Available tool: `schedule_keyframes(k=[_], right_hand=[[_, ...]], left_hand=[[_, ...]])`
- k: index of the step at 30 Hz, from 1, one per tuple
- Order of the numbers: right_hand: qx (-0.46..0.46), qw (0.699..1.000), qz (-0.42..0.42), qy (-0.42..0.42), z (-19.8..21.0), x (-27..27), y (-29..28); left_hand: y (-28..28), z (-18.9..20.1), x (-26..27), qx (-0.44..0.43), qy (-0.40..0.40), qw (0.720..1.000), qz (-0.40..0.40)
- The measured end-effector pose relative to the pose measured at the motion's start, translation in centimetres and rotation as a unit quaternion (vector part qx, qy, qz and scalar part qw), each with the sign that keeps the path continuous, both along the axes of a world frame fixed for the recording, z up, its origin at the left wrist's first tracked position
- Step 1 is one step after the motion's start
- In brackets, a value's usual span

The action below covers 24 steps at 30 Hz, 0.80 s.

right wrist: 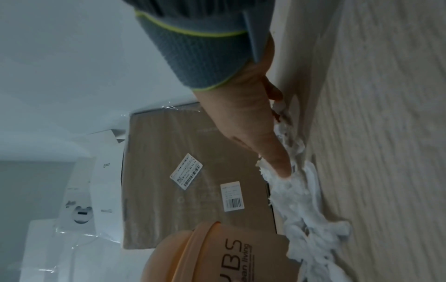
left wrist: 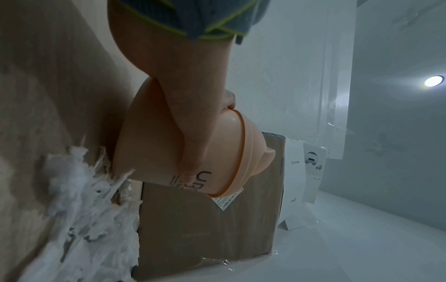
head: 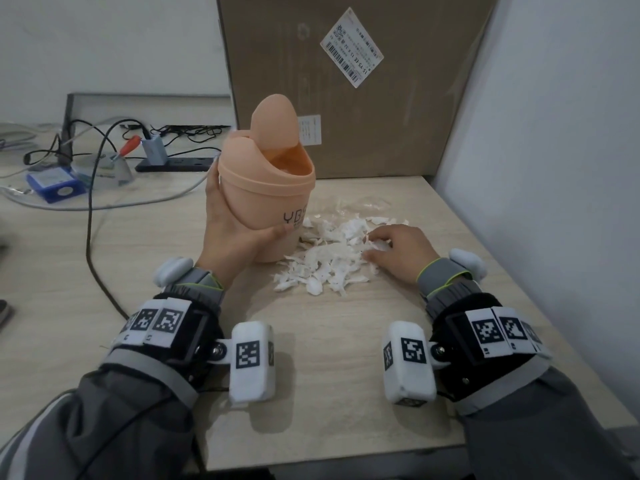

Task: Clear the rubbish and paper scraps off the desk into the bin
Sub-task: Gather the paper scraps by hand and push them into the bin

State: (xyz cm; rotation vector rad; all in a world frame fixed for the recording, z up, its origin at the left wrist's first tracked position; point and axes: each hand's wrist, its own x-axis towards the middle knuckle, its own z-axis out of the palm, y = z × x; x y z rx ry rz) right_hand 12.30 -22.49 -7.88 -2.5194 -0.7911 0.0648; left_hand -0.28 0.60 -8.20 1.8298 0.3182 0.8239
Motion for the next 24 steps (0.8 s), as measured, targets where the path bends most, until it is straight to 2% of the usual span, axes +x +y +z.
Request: schedule_keyframes(k=[6,10,13,16,20,24], right_hand=[[0.095,0.992,-0.037,-0.075,0.3,0.3,0.1],[0.184,0.978,-0.073,-0.065,0.0,0.6,0.1],[0.294,0.951,-0.100,0.012,0.0,0.5,0.2],[0.349,0.925,-0.127,0.075,0.2,0.4,0.1],[0.424,0.868,-0.141,0.216,0.5,0.6,0.1],[0.461,0.811,-0.113,0.342,1.2,0.5,0.0]], left_hand=[[0.1,-0.1,0.0,0.003,0.001,1.000,0.002],[0.1,-0.1,0.0,0.002,-0.003,1.000,-0.002],[0.3,-0.2,0.1,0.002,-0.003,1.000,-0.002],[0.3,-0.3,0.1,0.000,-0.004,1.000,-0.006],[0.4,-0.4,0.2,-0.001,-0.002,1.000,-0.007],[0.5,-0.4,0.3,-0.003,0.000,1.000,-0.006]])
